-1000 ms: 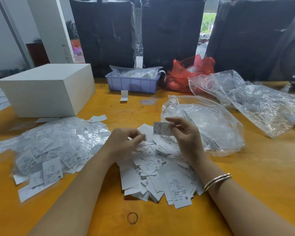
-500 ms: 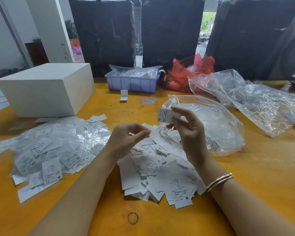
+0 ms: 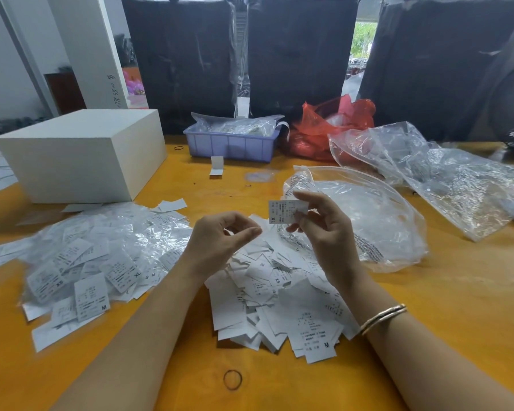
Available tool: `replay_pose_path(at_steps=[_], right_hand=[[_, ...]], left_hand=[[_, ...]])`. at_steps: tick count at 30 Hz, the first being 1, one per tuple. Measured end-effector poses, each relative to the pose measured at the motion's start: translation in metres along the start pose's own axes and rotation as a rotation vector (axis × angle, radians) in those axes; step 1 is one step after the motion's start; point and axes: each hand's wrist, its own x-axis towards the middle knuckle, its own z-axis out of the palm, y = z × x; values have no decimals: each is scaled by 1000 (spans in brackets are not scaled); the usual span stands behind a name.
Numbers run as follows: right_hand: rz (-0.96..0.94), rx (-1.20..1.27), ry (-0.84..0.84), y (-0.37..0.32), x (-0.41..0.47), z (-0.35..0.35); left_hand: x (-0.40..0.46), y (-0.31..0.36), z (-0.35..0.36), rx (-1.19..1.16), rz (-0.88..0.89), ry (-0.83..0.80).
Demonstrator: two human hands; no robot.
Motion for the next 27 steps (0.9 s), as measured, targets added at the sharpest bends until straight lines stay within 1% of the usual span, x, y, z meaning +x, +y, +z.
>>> replay_pose_path(at_steps=[6, 11, 16, 19, 21, 24, 26, 27], right_hand=[[-24, 4, 3, 1, 0, 1], [-72, -178, -72, 6, -3, 2], [-144, -298, -165, 7, -5, 3], [-101, -352, -211, 9, -7, 7], [-42, -345, -207, 10, -7, 9], [94, -241, -90, 10, -4, 11], [122, -191, -30, 9, -3, 10], [116, -184, -37, 9, -3, 10]], left_hand=[[1, -2, 0, 60, 17, 17], [0, -2, 0, 55, 15, 7], [1, 0, 1, 26, -3, -48], [1, -3, 4, -34, -37, -91], [1, -4, 6, -88, -58, -85], [1, -3, 7, -162, -77, -2], [3, -3, 7, -211, -97, 47], [3, -3, 7, -222, -104, 58]])
